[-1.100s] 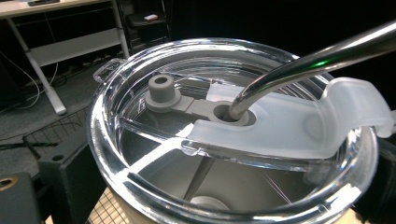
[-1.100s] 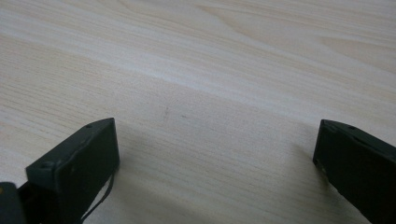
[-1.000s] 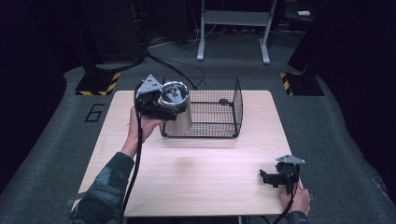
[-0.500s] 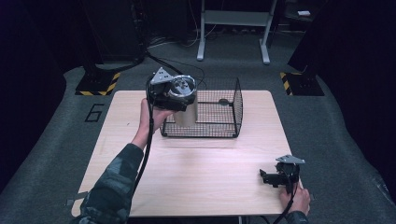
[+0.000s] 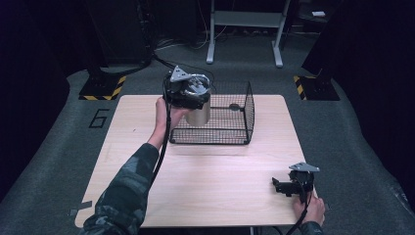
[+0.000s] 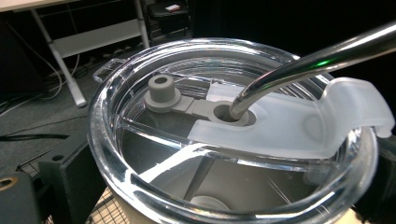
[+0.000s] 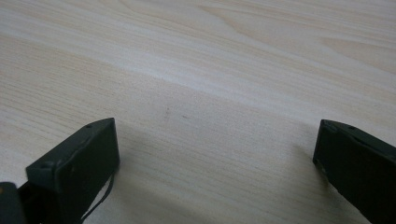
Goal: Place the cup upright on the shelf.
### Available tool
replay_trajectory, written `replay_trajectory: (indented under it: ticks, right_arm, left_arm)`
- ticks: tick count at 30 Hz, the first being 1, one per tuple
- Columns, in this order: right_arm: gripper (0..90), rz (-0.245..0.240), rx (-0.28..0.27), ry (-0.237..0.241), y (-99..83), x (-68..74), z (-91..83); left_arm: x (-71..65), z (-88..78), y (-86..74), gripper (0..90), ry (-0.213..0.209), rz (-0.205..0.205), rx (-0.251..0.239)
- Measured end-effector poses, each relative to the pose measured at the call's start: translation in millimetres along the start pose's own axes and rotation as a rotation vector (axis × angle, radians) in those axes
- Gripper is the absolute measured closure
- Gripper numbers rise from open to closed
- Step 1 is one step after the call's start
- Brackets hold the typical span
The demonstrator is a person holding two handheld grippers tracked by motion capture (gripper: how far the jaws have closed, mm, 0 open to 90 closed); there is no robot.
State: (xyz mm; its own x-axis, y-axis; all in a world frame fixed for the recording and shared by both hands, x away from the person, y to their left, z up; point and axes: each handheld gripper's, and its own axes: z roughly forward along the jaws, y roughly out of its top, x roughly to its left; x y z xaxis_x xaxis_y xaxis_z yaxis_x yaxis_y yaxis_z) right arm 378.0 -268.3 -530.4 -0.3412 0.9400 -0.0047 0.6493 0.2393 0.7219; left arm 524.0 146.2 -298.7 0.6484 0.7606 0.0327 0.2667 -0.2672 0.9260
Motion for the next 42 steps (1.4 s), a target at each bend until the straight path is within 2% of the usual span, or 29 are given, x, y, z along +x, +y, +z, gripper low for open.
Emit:
replay_trajectory:
  ticks: [11,18,19,26,28,29,34,36,37,39,40,42]
  right_arm:
    - [0.0,0.008,0.003,0.002,0.3,0.3,-0.2]
    - [0.0,0.007,0.003,0.001,0.3,0.3,-0.3]
    - [0.0,0.005,0.004,0.002,0.3,0.1,-0.3]
    - [0.0,0.001,0.002,0.002,0.4,-0.3,-0.1]
    - [0.0,0.001,0.002,0.003,0.4,-0.3,-0.1]
    - [0.0,0.014,-0.006,0.005,0.5,0.6,0.2]
    - [0.0,0.013,-0.008,0.005,0.6,0.5,0.3]
    - [0.0,-0.001,-0.004,0.004,0.3,-0.4,0.1]
    - [0.0,0.013,-0.008,0.005,0.6,0.5,0.4]
    - [0.0,0.0,-0.004,0.003,0.3,-0.4,0.2]
    - [0.0,0.013,-0.008,0.005,0.6,0.5,0.3]
    - [0.0,0.005,-0.006,0.004,0.4,0.0,0.3]
  left_arm:
    - [3.1,28.4,-7.4,4.0,0.048,-0.033,0.021]
    - [5.1,38.5,-11.0,4.0,0.066,-0.037,0.036]
    - [4.6,40.8,-11.7,4.0,0.074,-0.049,0.028]
    - [3.0,51.4,-15.3,4.0,0.092,-0.058,0.03]
    - [3.2,53.9,-16.7,4.0,0.092,-0.046,0.045]
    - [2.8,55.8,-17.6,4.0,0.095,-0.048,0.046]
    - [1.5,64.4,-21.4,4.0,0.105,-0.049,0.061]
    - [1.3,67.4,-22.8,4.0,0.11,-0.054,0.061]
    - [1.2,68.7,-23.5,4.0,0.11,-0.057,0.061]
    - [0.8,71.6,-25.3,4.0,0.118,-0.066,0.059]
    - [1.1,72.8,-26.2,4.0,0.118,-0.067,0.064]
    - [0.8,75.9,-28.4,4.0,0.122,-0.072,0.069]
